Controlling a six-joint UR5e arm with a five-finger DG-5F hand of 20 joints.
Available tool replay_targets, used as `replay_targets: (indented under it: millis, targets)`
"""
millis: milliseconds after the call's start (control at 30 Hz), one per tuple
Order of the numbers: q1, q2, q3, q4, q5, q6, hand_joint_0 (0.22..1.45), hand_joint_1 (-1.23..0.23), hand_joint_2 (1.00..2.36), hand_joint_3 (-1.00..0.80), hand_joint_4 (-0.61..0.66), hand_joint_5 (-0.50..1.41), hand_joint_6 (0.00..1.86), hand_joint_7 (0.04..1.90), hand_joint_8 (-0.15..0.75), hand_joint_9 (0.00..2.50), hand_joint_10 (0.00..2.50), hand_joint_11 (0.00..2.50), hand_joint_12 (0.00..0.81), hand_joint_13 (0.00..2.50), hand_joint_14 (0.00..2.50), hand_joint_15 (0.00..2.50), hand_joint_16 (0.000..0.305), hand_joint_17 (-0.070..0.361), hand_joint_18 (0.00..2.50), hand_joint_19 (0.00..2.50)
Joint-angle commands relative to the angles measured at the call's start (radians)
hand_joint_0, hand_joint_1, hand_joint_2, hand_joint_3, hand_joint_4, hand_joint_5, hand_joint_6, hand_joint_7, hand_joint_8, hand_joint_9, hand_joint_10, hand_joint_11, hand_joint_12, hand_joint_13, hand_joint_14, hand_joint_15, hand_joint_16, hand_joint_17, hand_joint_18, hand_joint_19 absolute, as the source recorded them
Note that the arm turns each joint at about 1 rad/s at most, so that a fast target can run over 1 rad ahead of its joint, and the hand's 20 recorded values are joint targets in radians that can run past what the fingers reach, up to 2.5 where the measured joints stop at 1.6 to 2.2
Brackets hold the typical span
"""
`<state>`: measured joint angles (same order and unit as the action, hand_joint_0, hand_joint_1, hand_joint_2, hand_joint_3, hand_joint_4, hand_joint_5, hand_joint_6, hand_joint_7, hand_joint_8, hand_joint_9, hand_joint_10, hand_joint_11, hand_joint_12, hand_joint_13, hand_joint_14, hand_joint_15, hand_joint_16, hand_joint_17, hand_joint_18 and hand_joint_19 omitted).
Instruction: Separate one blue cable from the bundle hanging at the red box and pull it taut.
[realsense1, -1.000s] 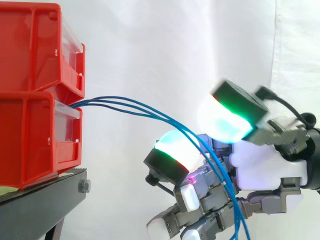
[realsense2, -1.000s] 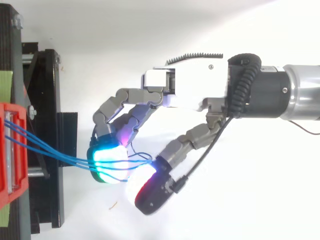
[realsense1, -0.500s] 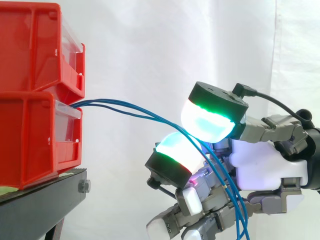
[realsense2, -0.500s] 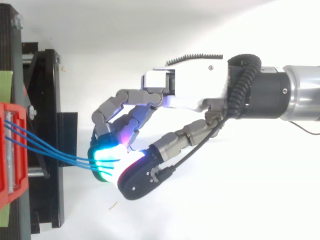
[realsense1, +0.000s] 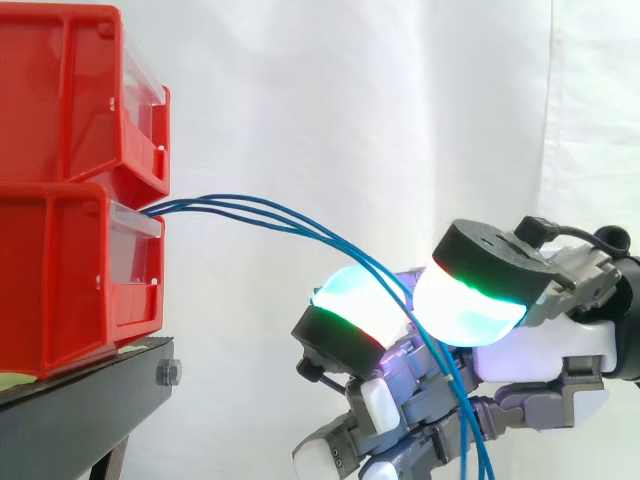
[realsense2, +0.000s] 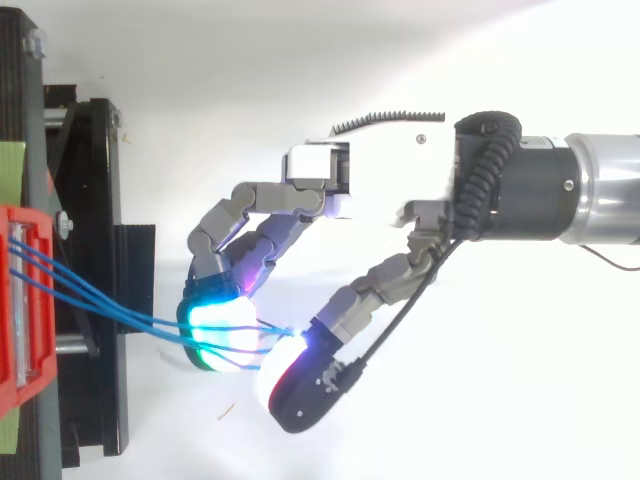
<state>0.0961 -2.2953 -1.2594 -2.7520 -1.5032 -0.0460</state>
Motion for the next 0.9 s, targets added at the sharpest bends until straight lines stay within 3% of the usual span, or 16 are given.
replay_targets:
  millis: [0, 33, 100, 200, 367, 600, 667, 867]
  targets:
    - [-0.001, 0.0, 0.0, -0.002, 0.0, 0.0, 0.59, -0.95, 1.0, -0.5, 0.1, -0.13, 0.93, 1.1, 0.29, 0.92, 0.02, 0.71, 0.347, 0.63, 0.01, 0.28, 0.044, 0.099, 0.74, 0.28]
    - [0.001, 0.0, 0.0, 0.0, 0.0, 0.0, 0.52, -0.9, 1.0, -0.5, 0.1, -0.12, 0.92, 1.1, 0.303, 0.94, 0.01, 0.7, 0.359, 0.64, 0.01, 0.28, 0.047, 0.106, 0.75, 0.3]
    - [0.001, 0.0, 0.0, -0.002, 0.0, 0.0, 0.47, -0.85, 1.0, -0.5, 0.11, -0.12, 0.91, 1.06, 0.315, 0.95, 0.02, 0.68, 0.375, 0.64, 0.01, 0.28, 0.05, 0.112, 0.76, 0.3]
    - [-0.001, 0.0, 0.0, -0.002, 0.0, 0.0, 0.44, -0.68, 1.0, -0.5, 0.12, -0.11, 0.88, 1.06, 0.331, 0.96, 0.01, 0.66, 0.392, 0.65, 0.01, 0.28, 0.054, 0.121, 0.77, 0.31]
    - [-0.001, 0.0, 0.0, -0.002, 0.0, 0.0, 0.59, -0.45, 1.0, -0.5, 0.08, -0.1, 0.84, 1.11, 0.291, 0.96, 0.02, 0.65, 0.344, 0.61, 0.01, 0.3, 0.044, 0.099, 0.67, 0.4]
    - [-0.006, 0.0, 0.0, -0.002, -0.002, 0.001, 0.6, -0.55, 1.01, -0.3, 0.1, -0.12, 0.84, 1.17, 0.33, 0.97, 0.01, 0.64, 0.381, 0.62, 0.01, 0.3, 0.052, 0.116, 0.69, 0.38]
    - [-0.006, 0.0, 0.0, -0.002, 0.0, 0.001, 0.59, -0.67, 1.01, -0.22, 0.13, -0.15, 0.87, 1.12, 0.349, 0.94, 0.01, 0.67, 0.408, 0.63, 0.01, 0.3, 0.057, 0.128, 0.73, 0.34]
    - [-0.004, 0.0, 0.0, -0.002, 0.0, 0.0, 0.63, -0.8, 1.01, -0.27, 0.11, -0.2, 0.91, 1.07, 0.311, 0.85, 0.02, 0.72, 0.374, 0.6, 0.01, 0.29, 0.051, 0.114, 0.69, 0.34]
